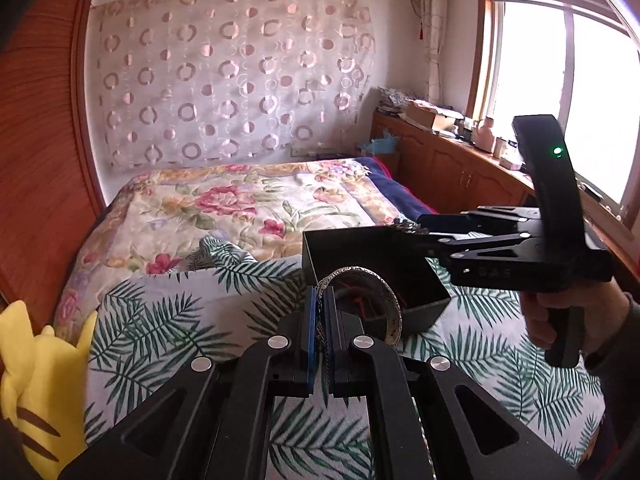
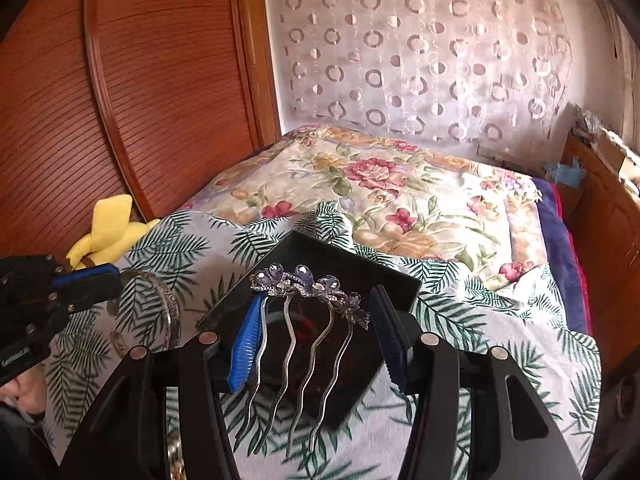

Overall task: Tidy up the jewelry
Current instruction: 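Carry the bangle and hair comb into the black box and release both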

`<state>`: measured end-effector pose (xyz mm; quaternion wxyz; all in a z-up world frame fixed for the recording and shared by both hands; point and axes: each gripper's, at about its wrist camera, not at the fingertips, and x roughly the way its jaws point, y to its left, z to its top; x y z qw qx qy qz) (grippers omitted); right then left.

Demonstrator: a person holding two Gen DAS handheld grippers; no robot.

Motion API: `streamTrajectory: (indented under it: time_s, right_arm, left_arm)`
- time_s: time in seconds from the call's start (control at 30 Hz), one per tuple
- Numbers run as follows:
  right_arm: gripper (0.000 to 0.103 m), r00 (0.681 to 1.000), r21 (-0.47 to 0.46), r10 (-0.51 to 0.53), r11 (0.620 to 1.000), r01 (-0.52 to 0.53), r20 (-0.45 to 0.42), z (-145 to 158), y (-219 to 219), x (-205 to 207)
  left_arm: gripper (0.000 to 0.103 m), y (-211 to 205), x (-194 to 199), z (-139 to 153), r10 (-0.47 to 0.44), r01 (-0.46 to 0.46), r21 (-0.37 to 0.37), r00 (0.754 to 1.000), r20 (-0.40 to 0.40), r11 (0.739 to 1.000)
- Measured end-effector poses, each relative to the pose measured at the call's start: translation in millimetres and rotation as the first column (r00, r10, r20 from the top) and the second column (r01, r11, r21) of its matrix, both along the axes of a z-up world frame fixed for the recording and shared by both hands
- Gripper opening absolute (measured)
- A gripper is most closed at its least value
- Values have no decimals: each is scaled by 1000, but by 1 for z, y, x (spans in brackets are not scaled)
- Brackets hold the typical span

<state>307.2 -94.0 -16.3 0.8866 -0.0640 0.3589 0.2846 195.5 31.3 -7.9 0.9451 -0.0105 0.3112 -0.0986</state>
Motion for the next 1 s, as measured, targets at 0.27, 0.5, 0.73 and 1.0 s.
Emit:
streamTrajectory:
  time_s: [0.27, 0.5, 0.73, 1.0]
  right_arm:
    - [56, 998, -27, -52, 998, 51, -38, -15, 2, 25]
    - [56, 997, -37, -70, 997, 69, -42, -20, -6, 30]
    - [60, 996, -45, -69, 997, 66, -48, -26, -11, 27]
    - [66, 998, -12, -59, 998, 59, -33, -15, -25, 13]
  left_arm:
    - [3, -2, 23, -6, 16, -16, -3, 1000, -20, 1000]
    - [3, -8, 43, -15, 19, -20, -17, 999, -47, 1000]
    - [3, -21, 57, -24, 11, -11, -6, 998, -60, 1000]
    - [3, -35, 67, -32, 0, 1, 7, 997, -77, 1000]
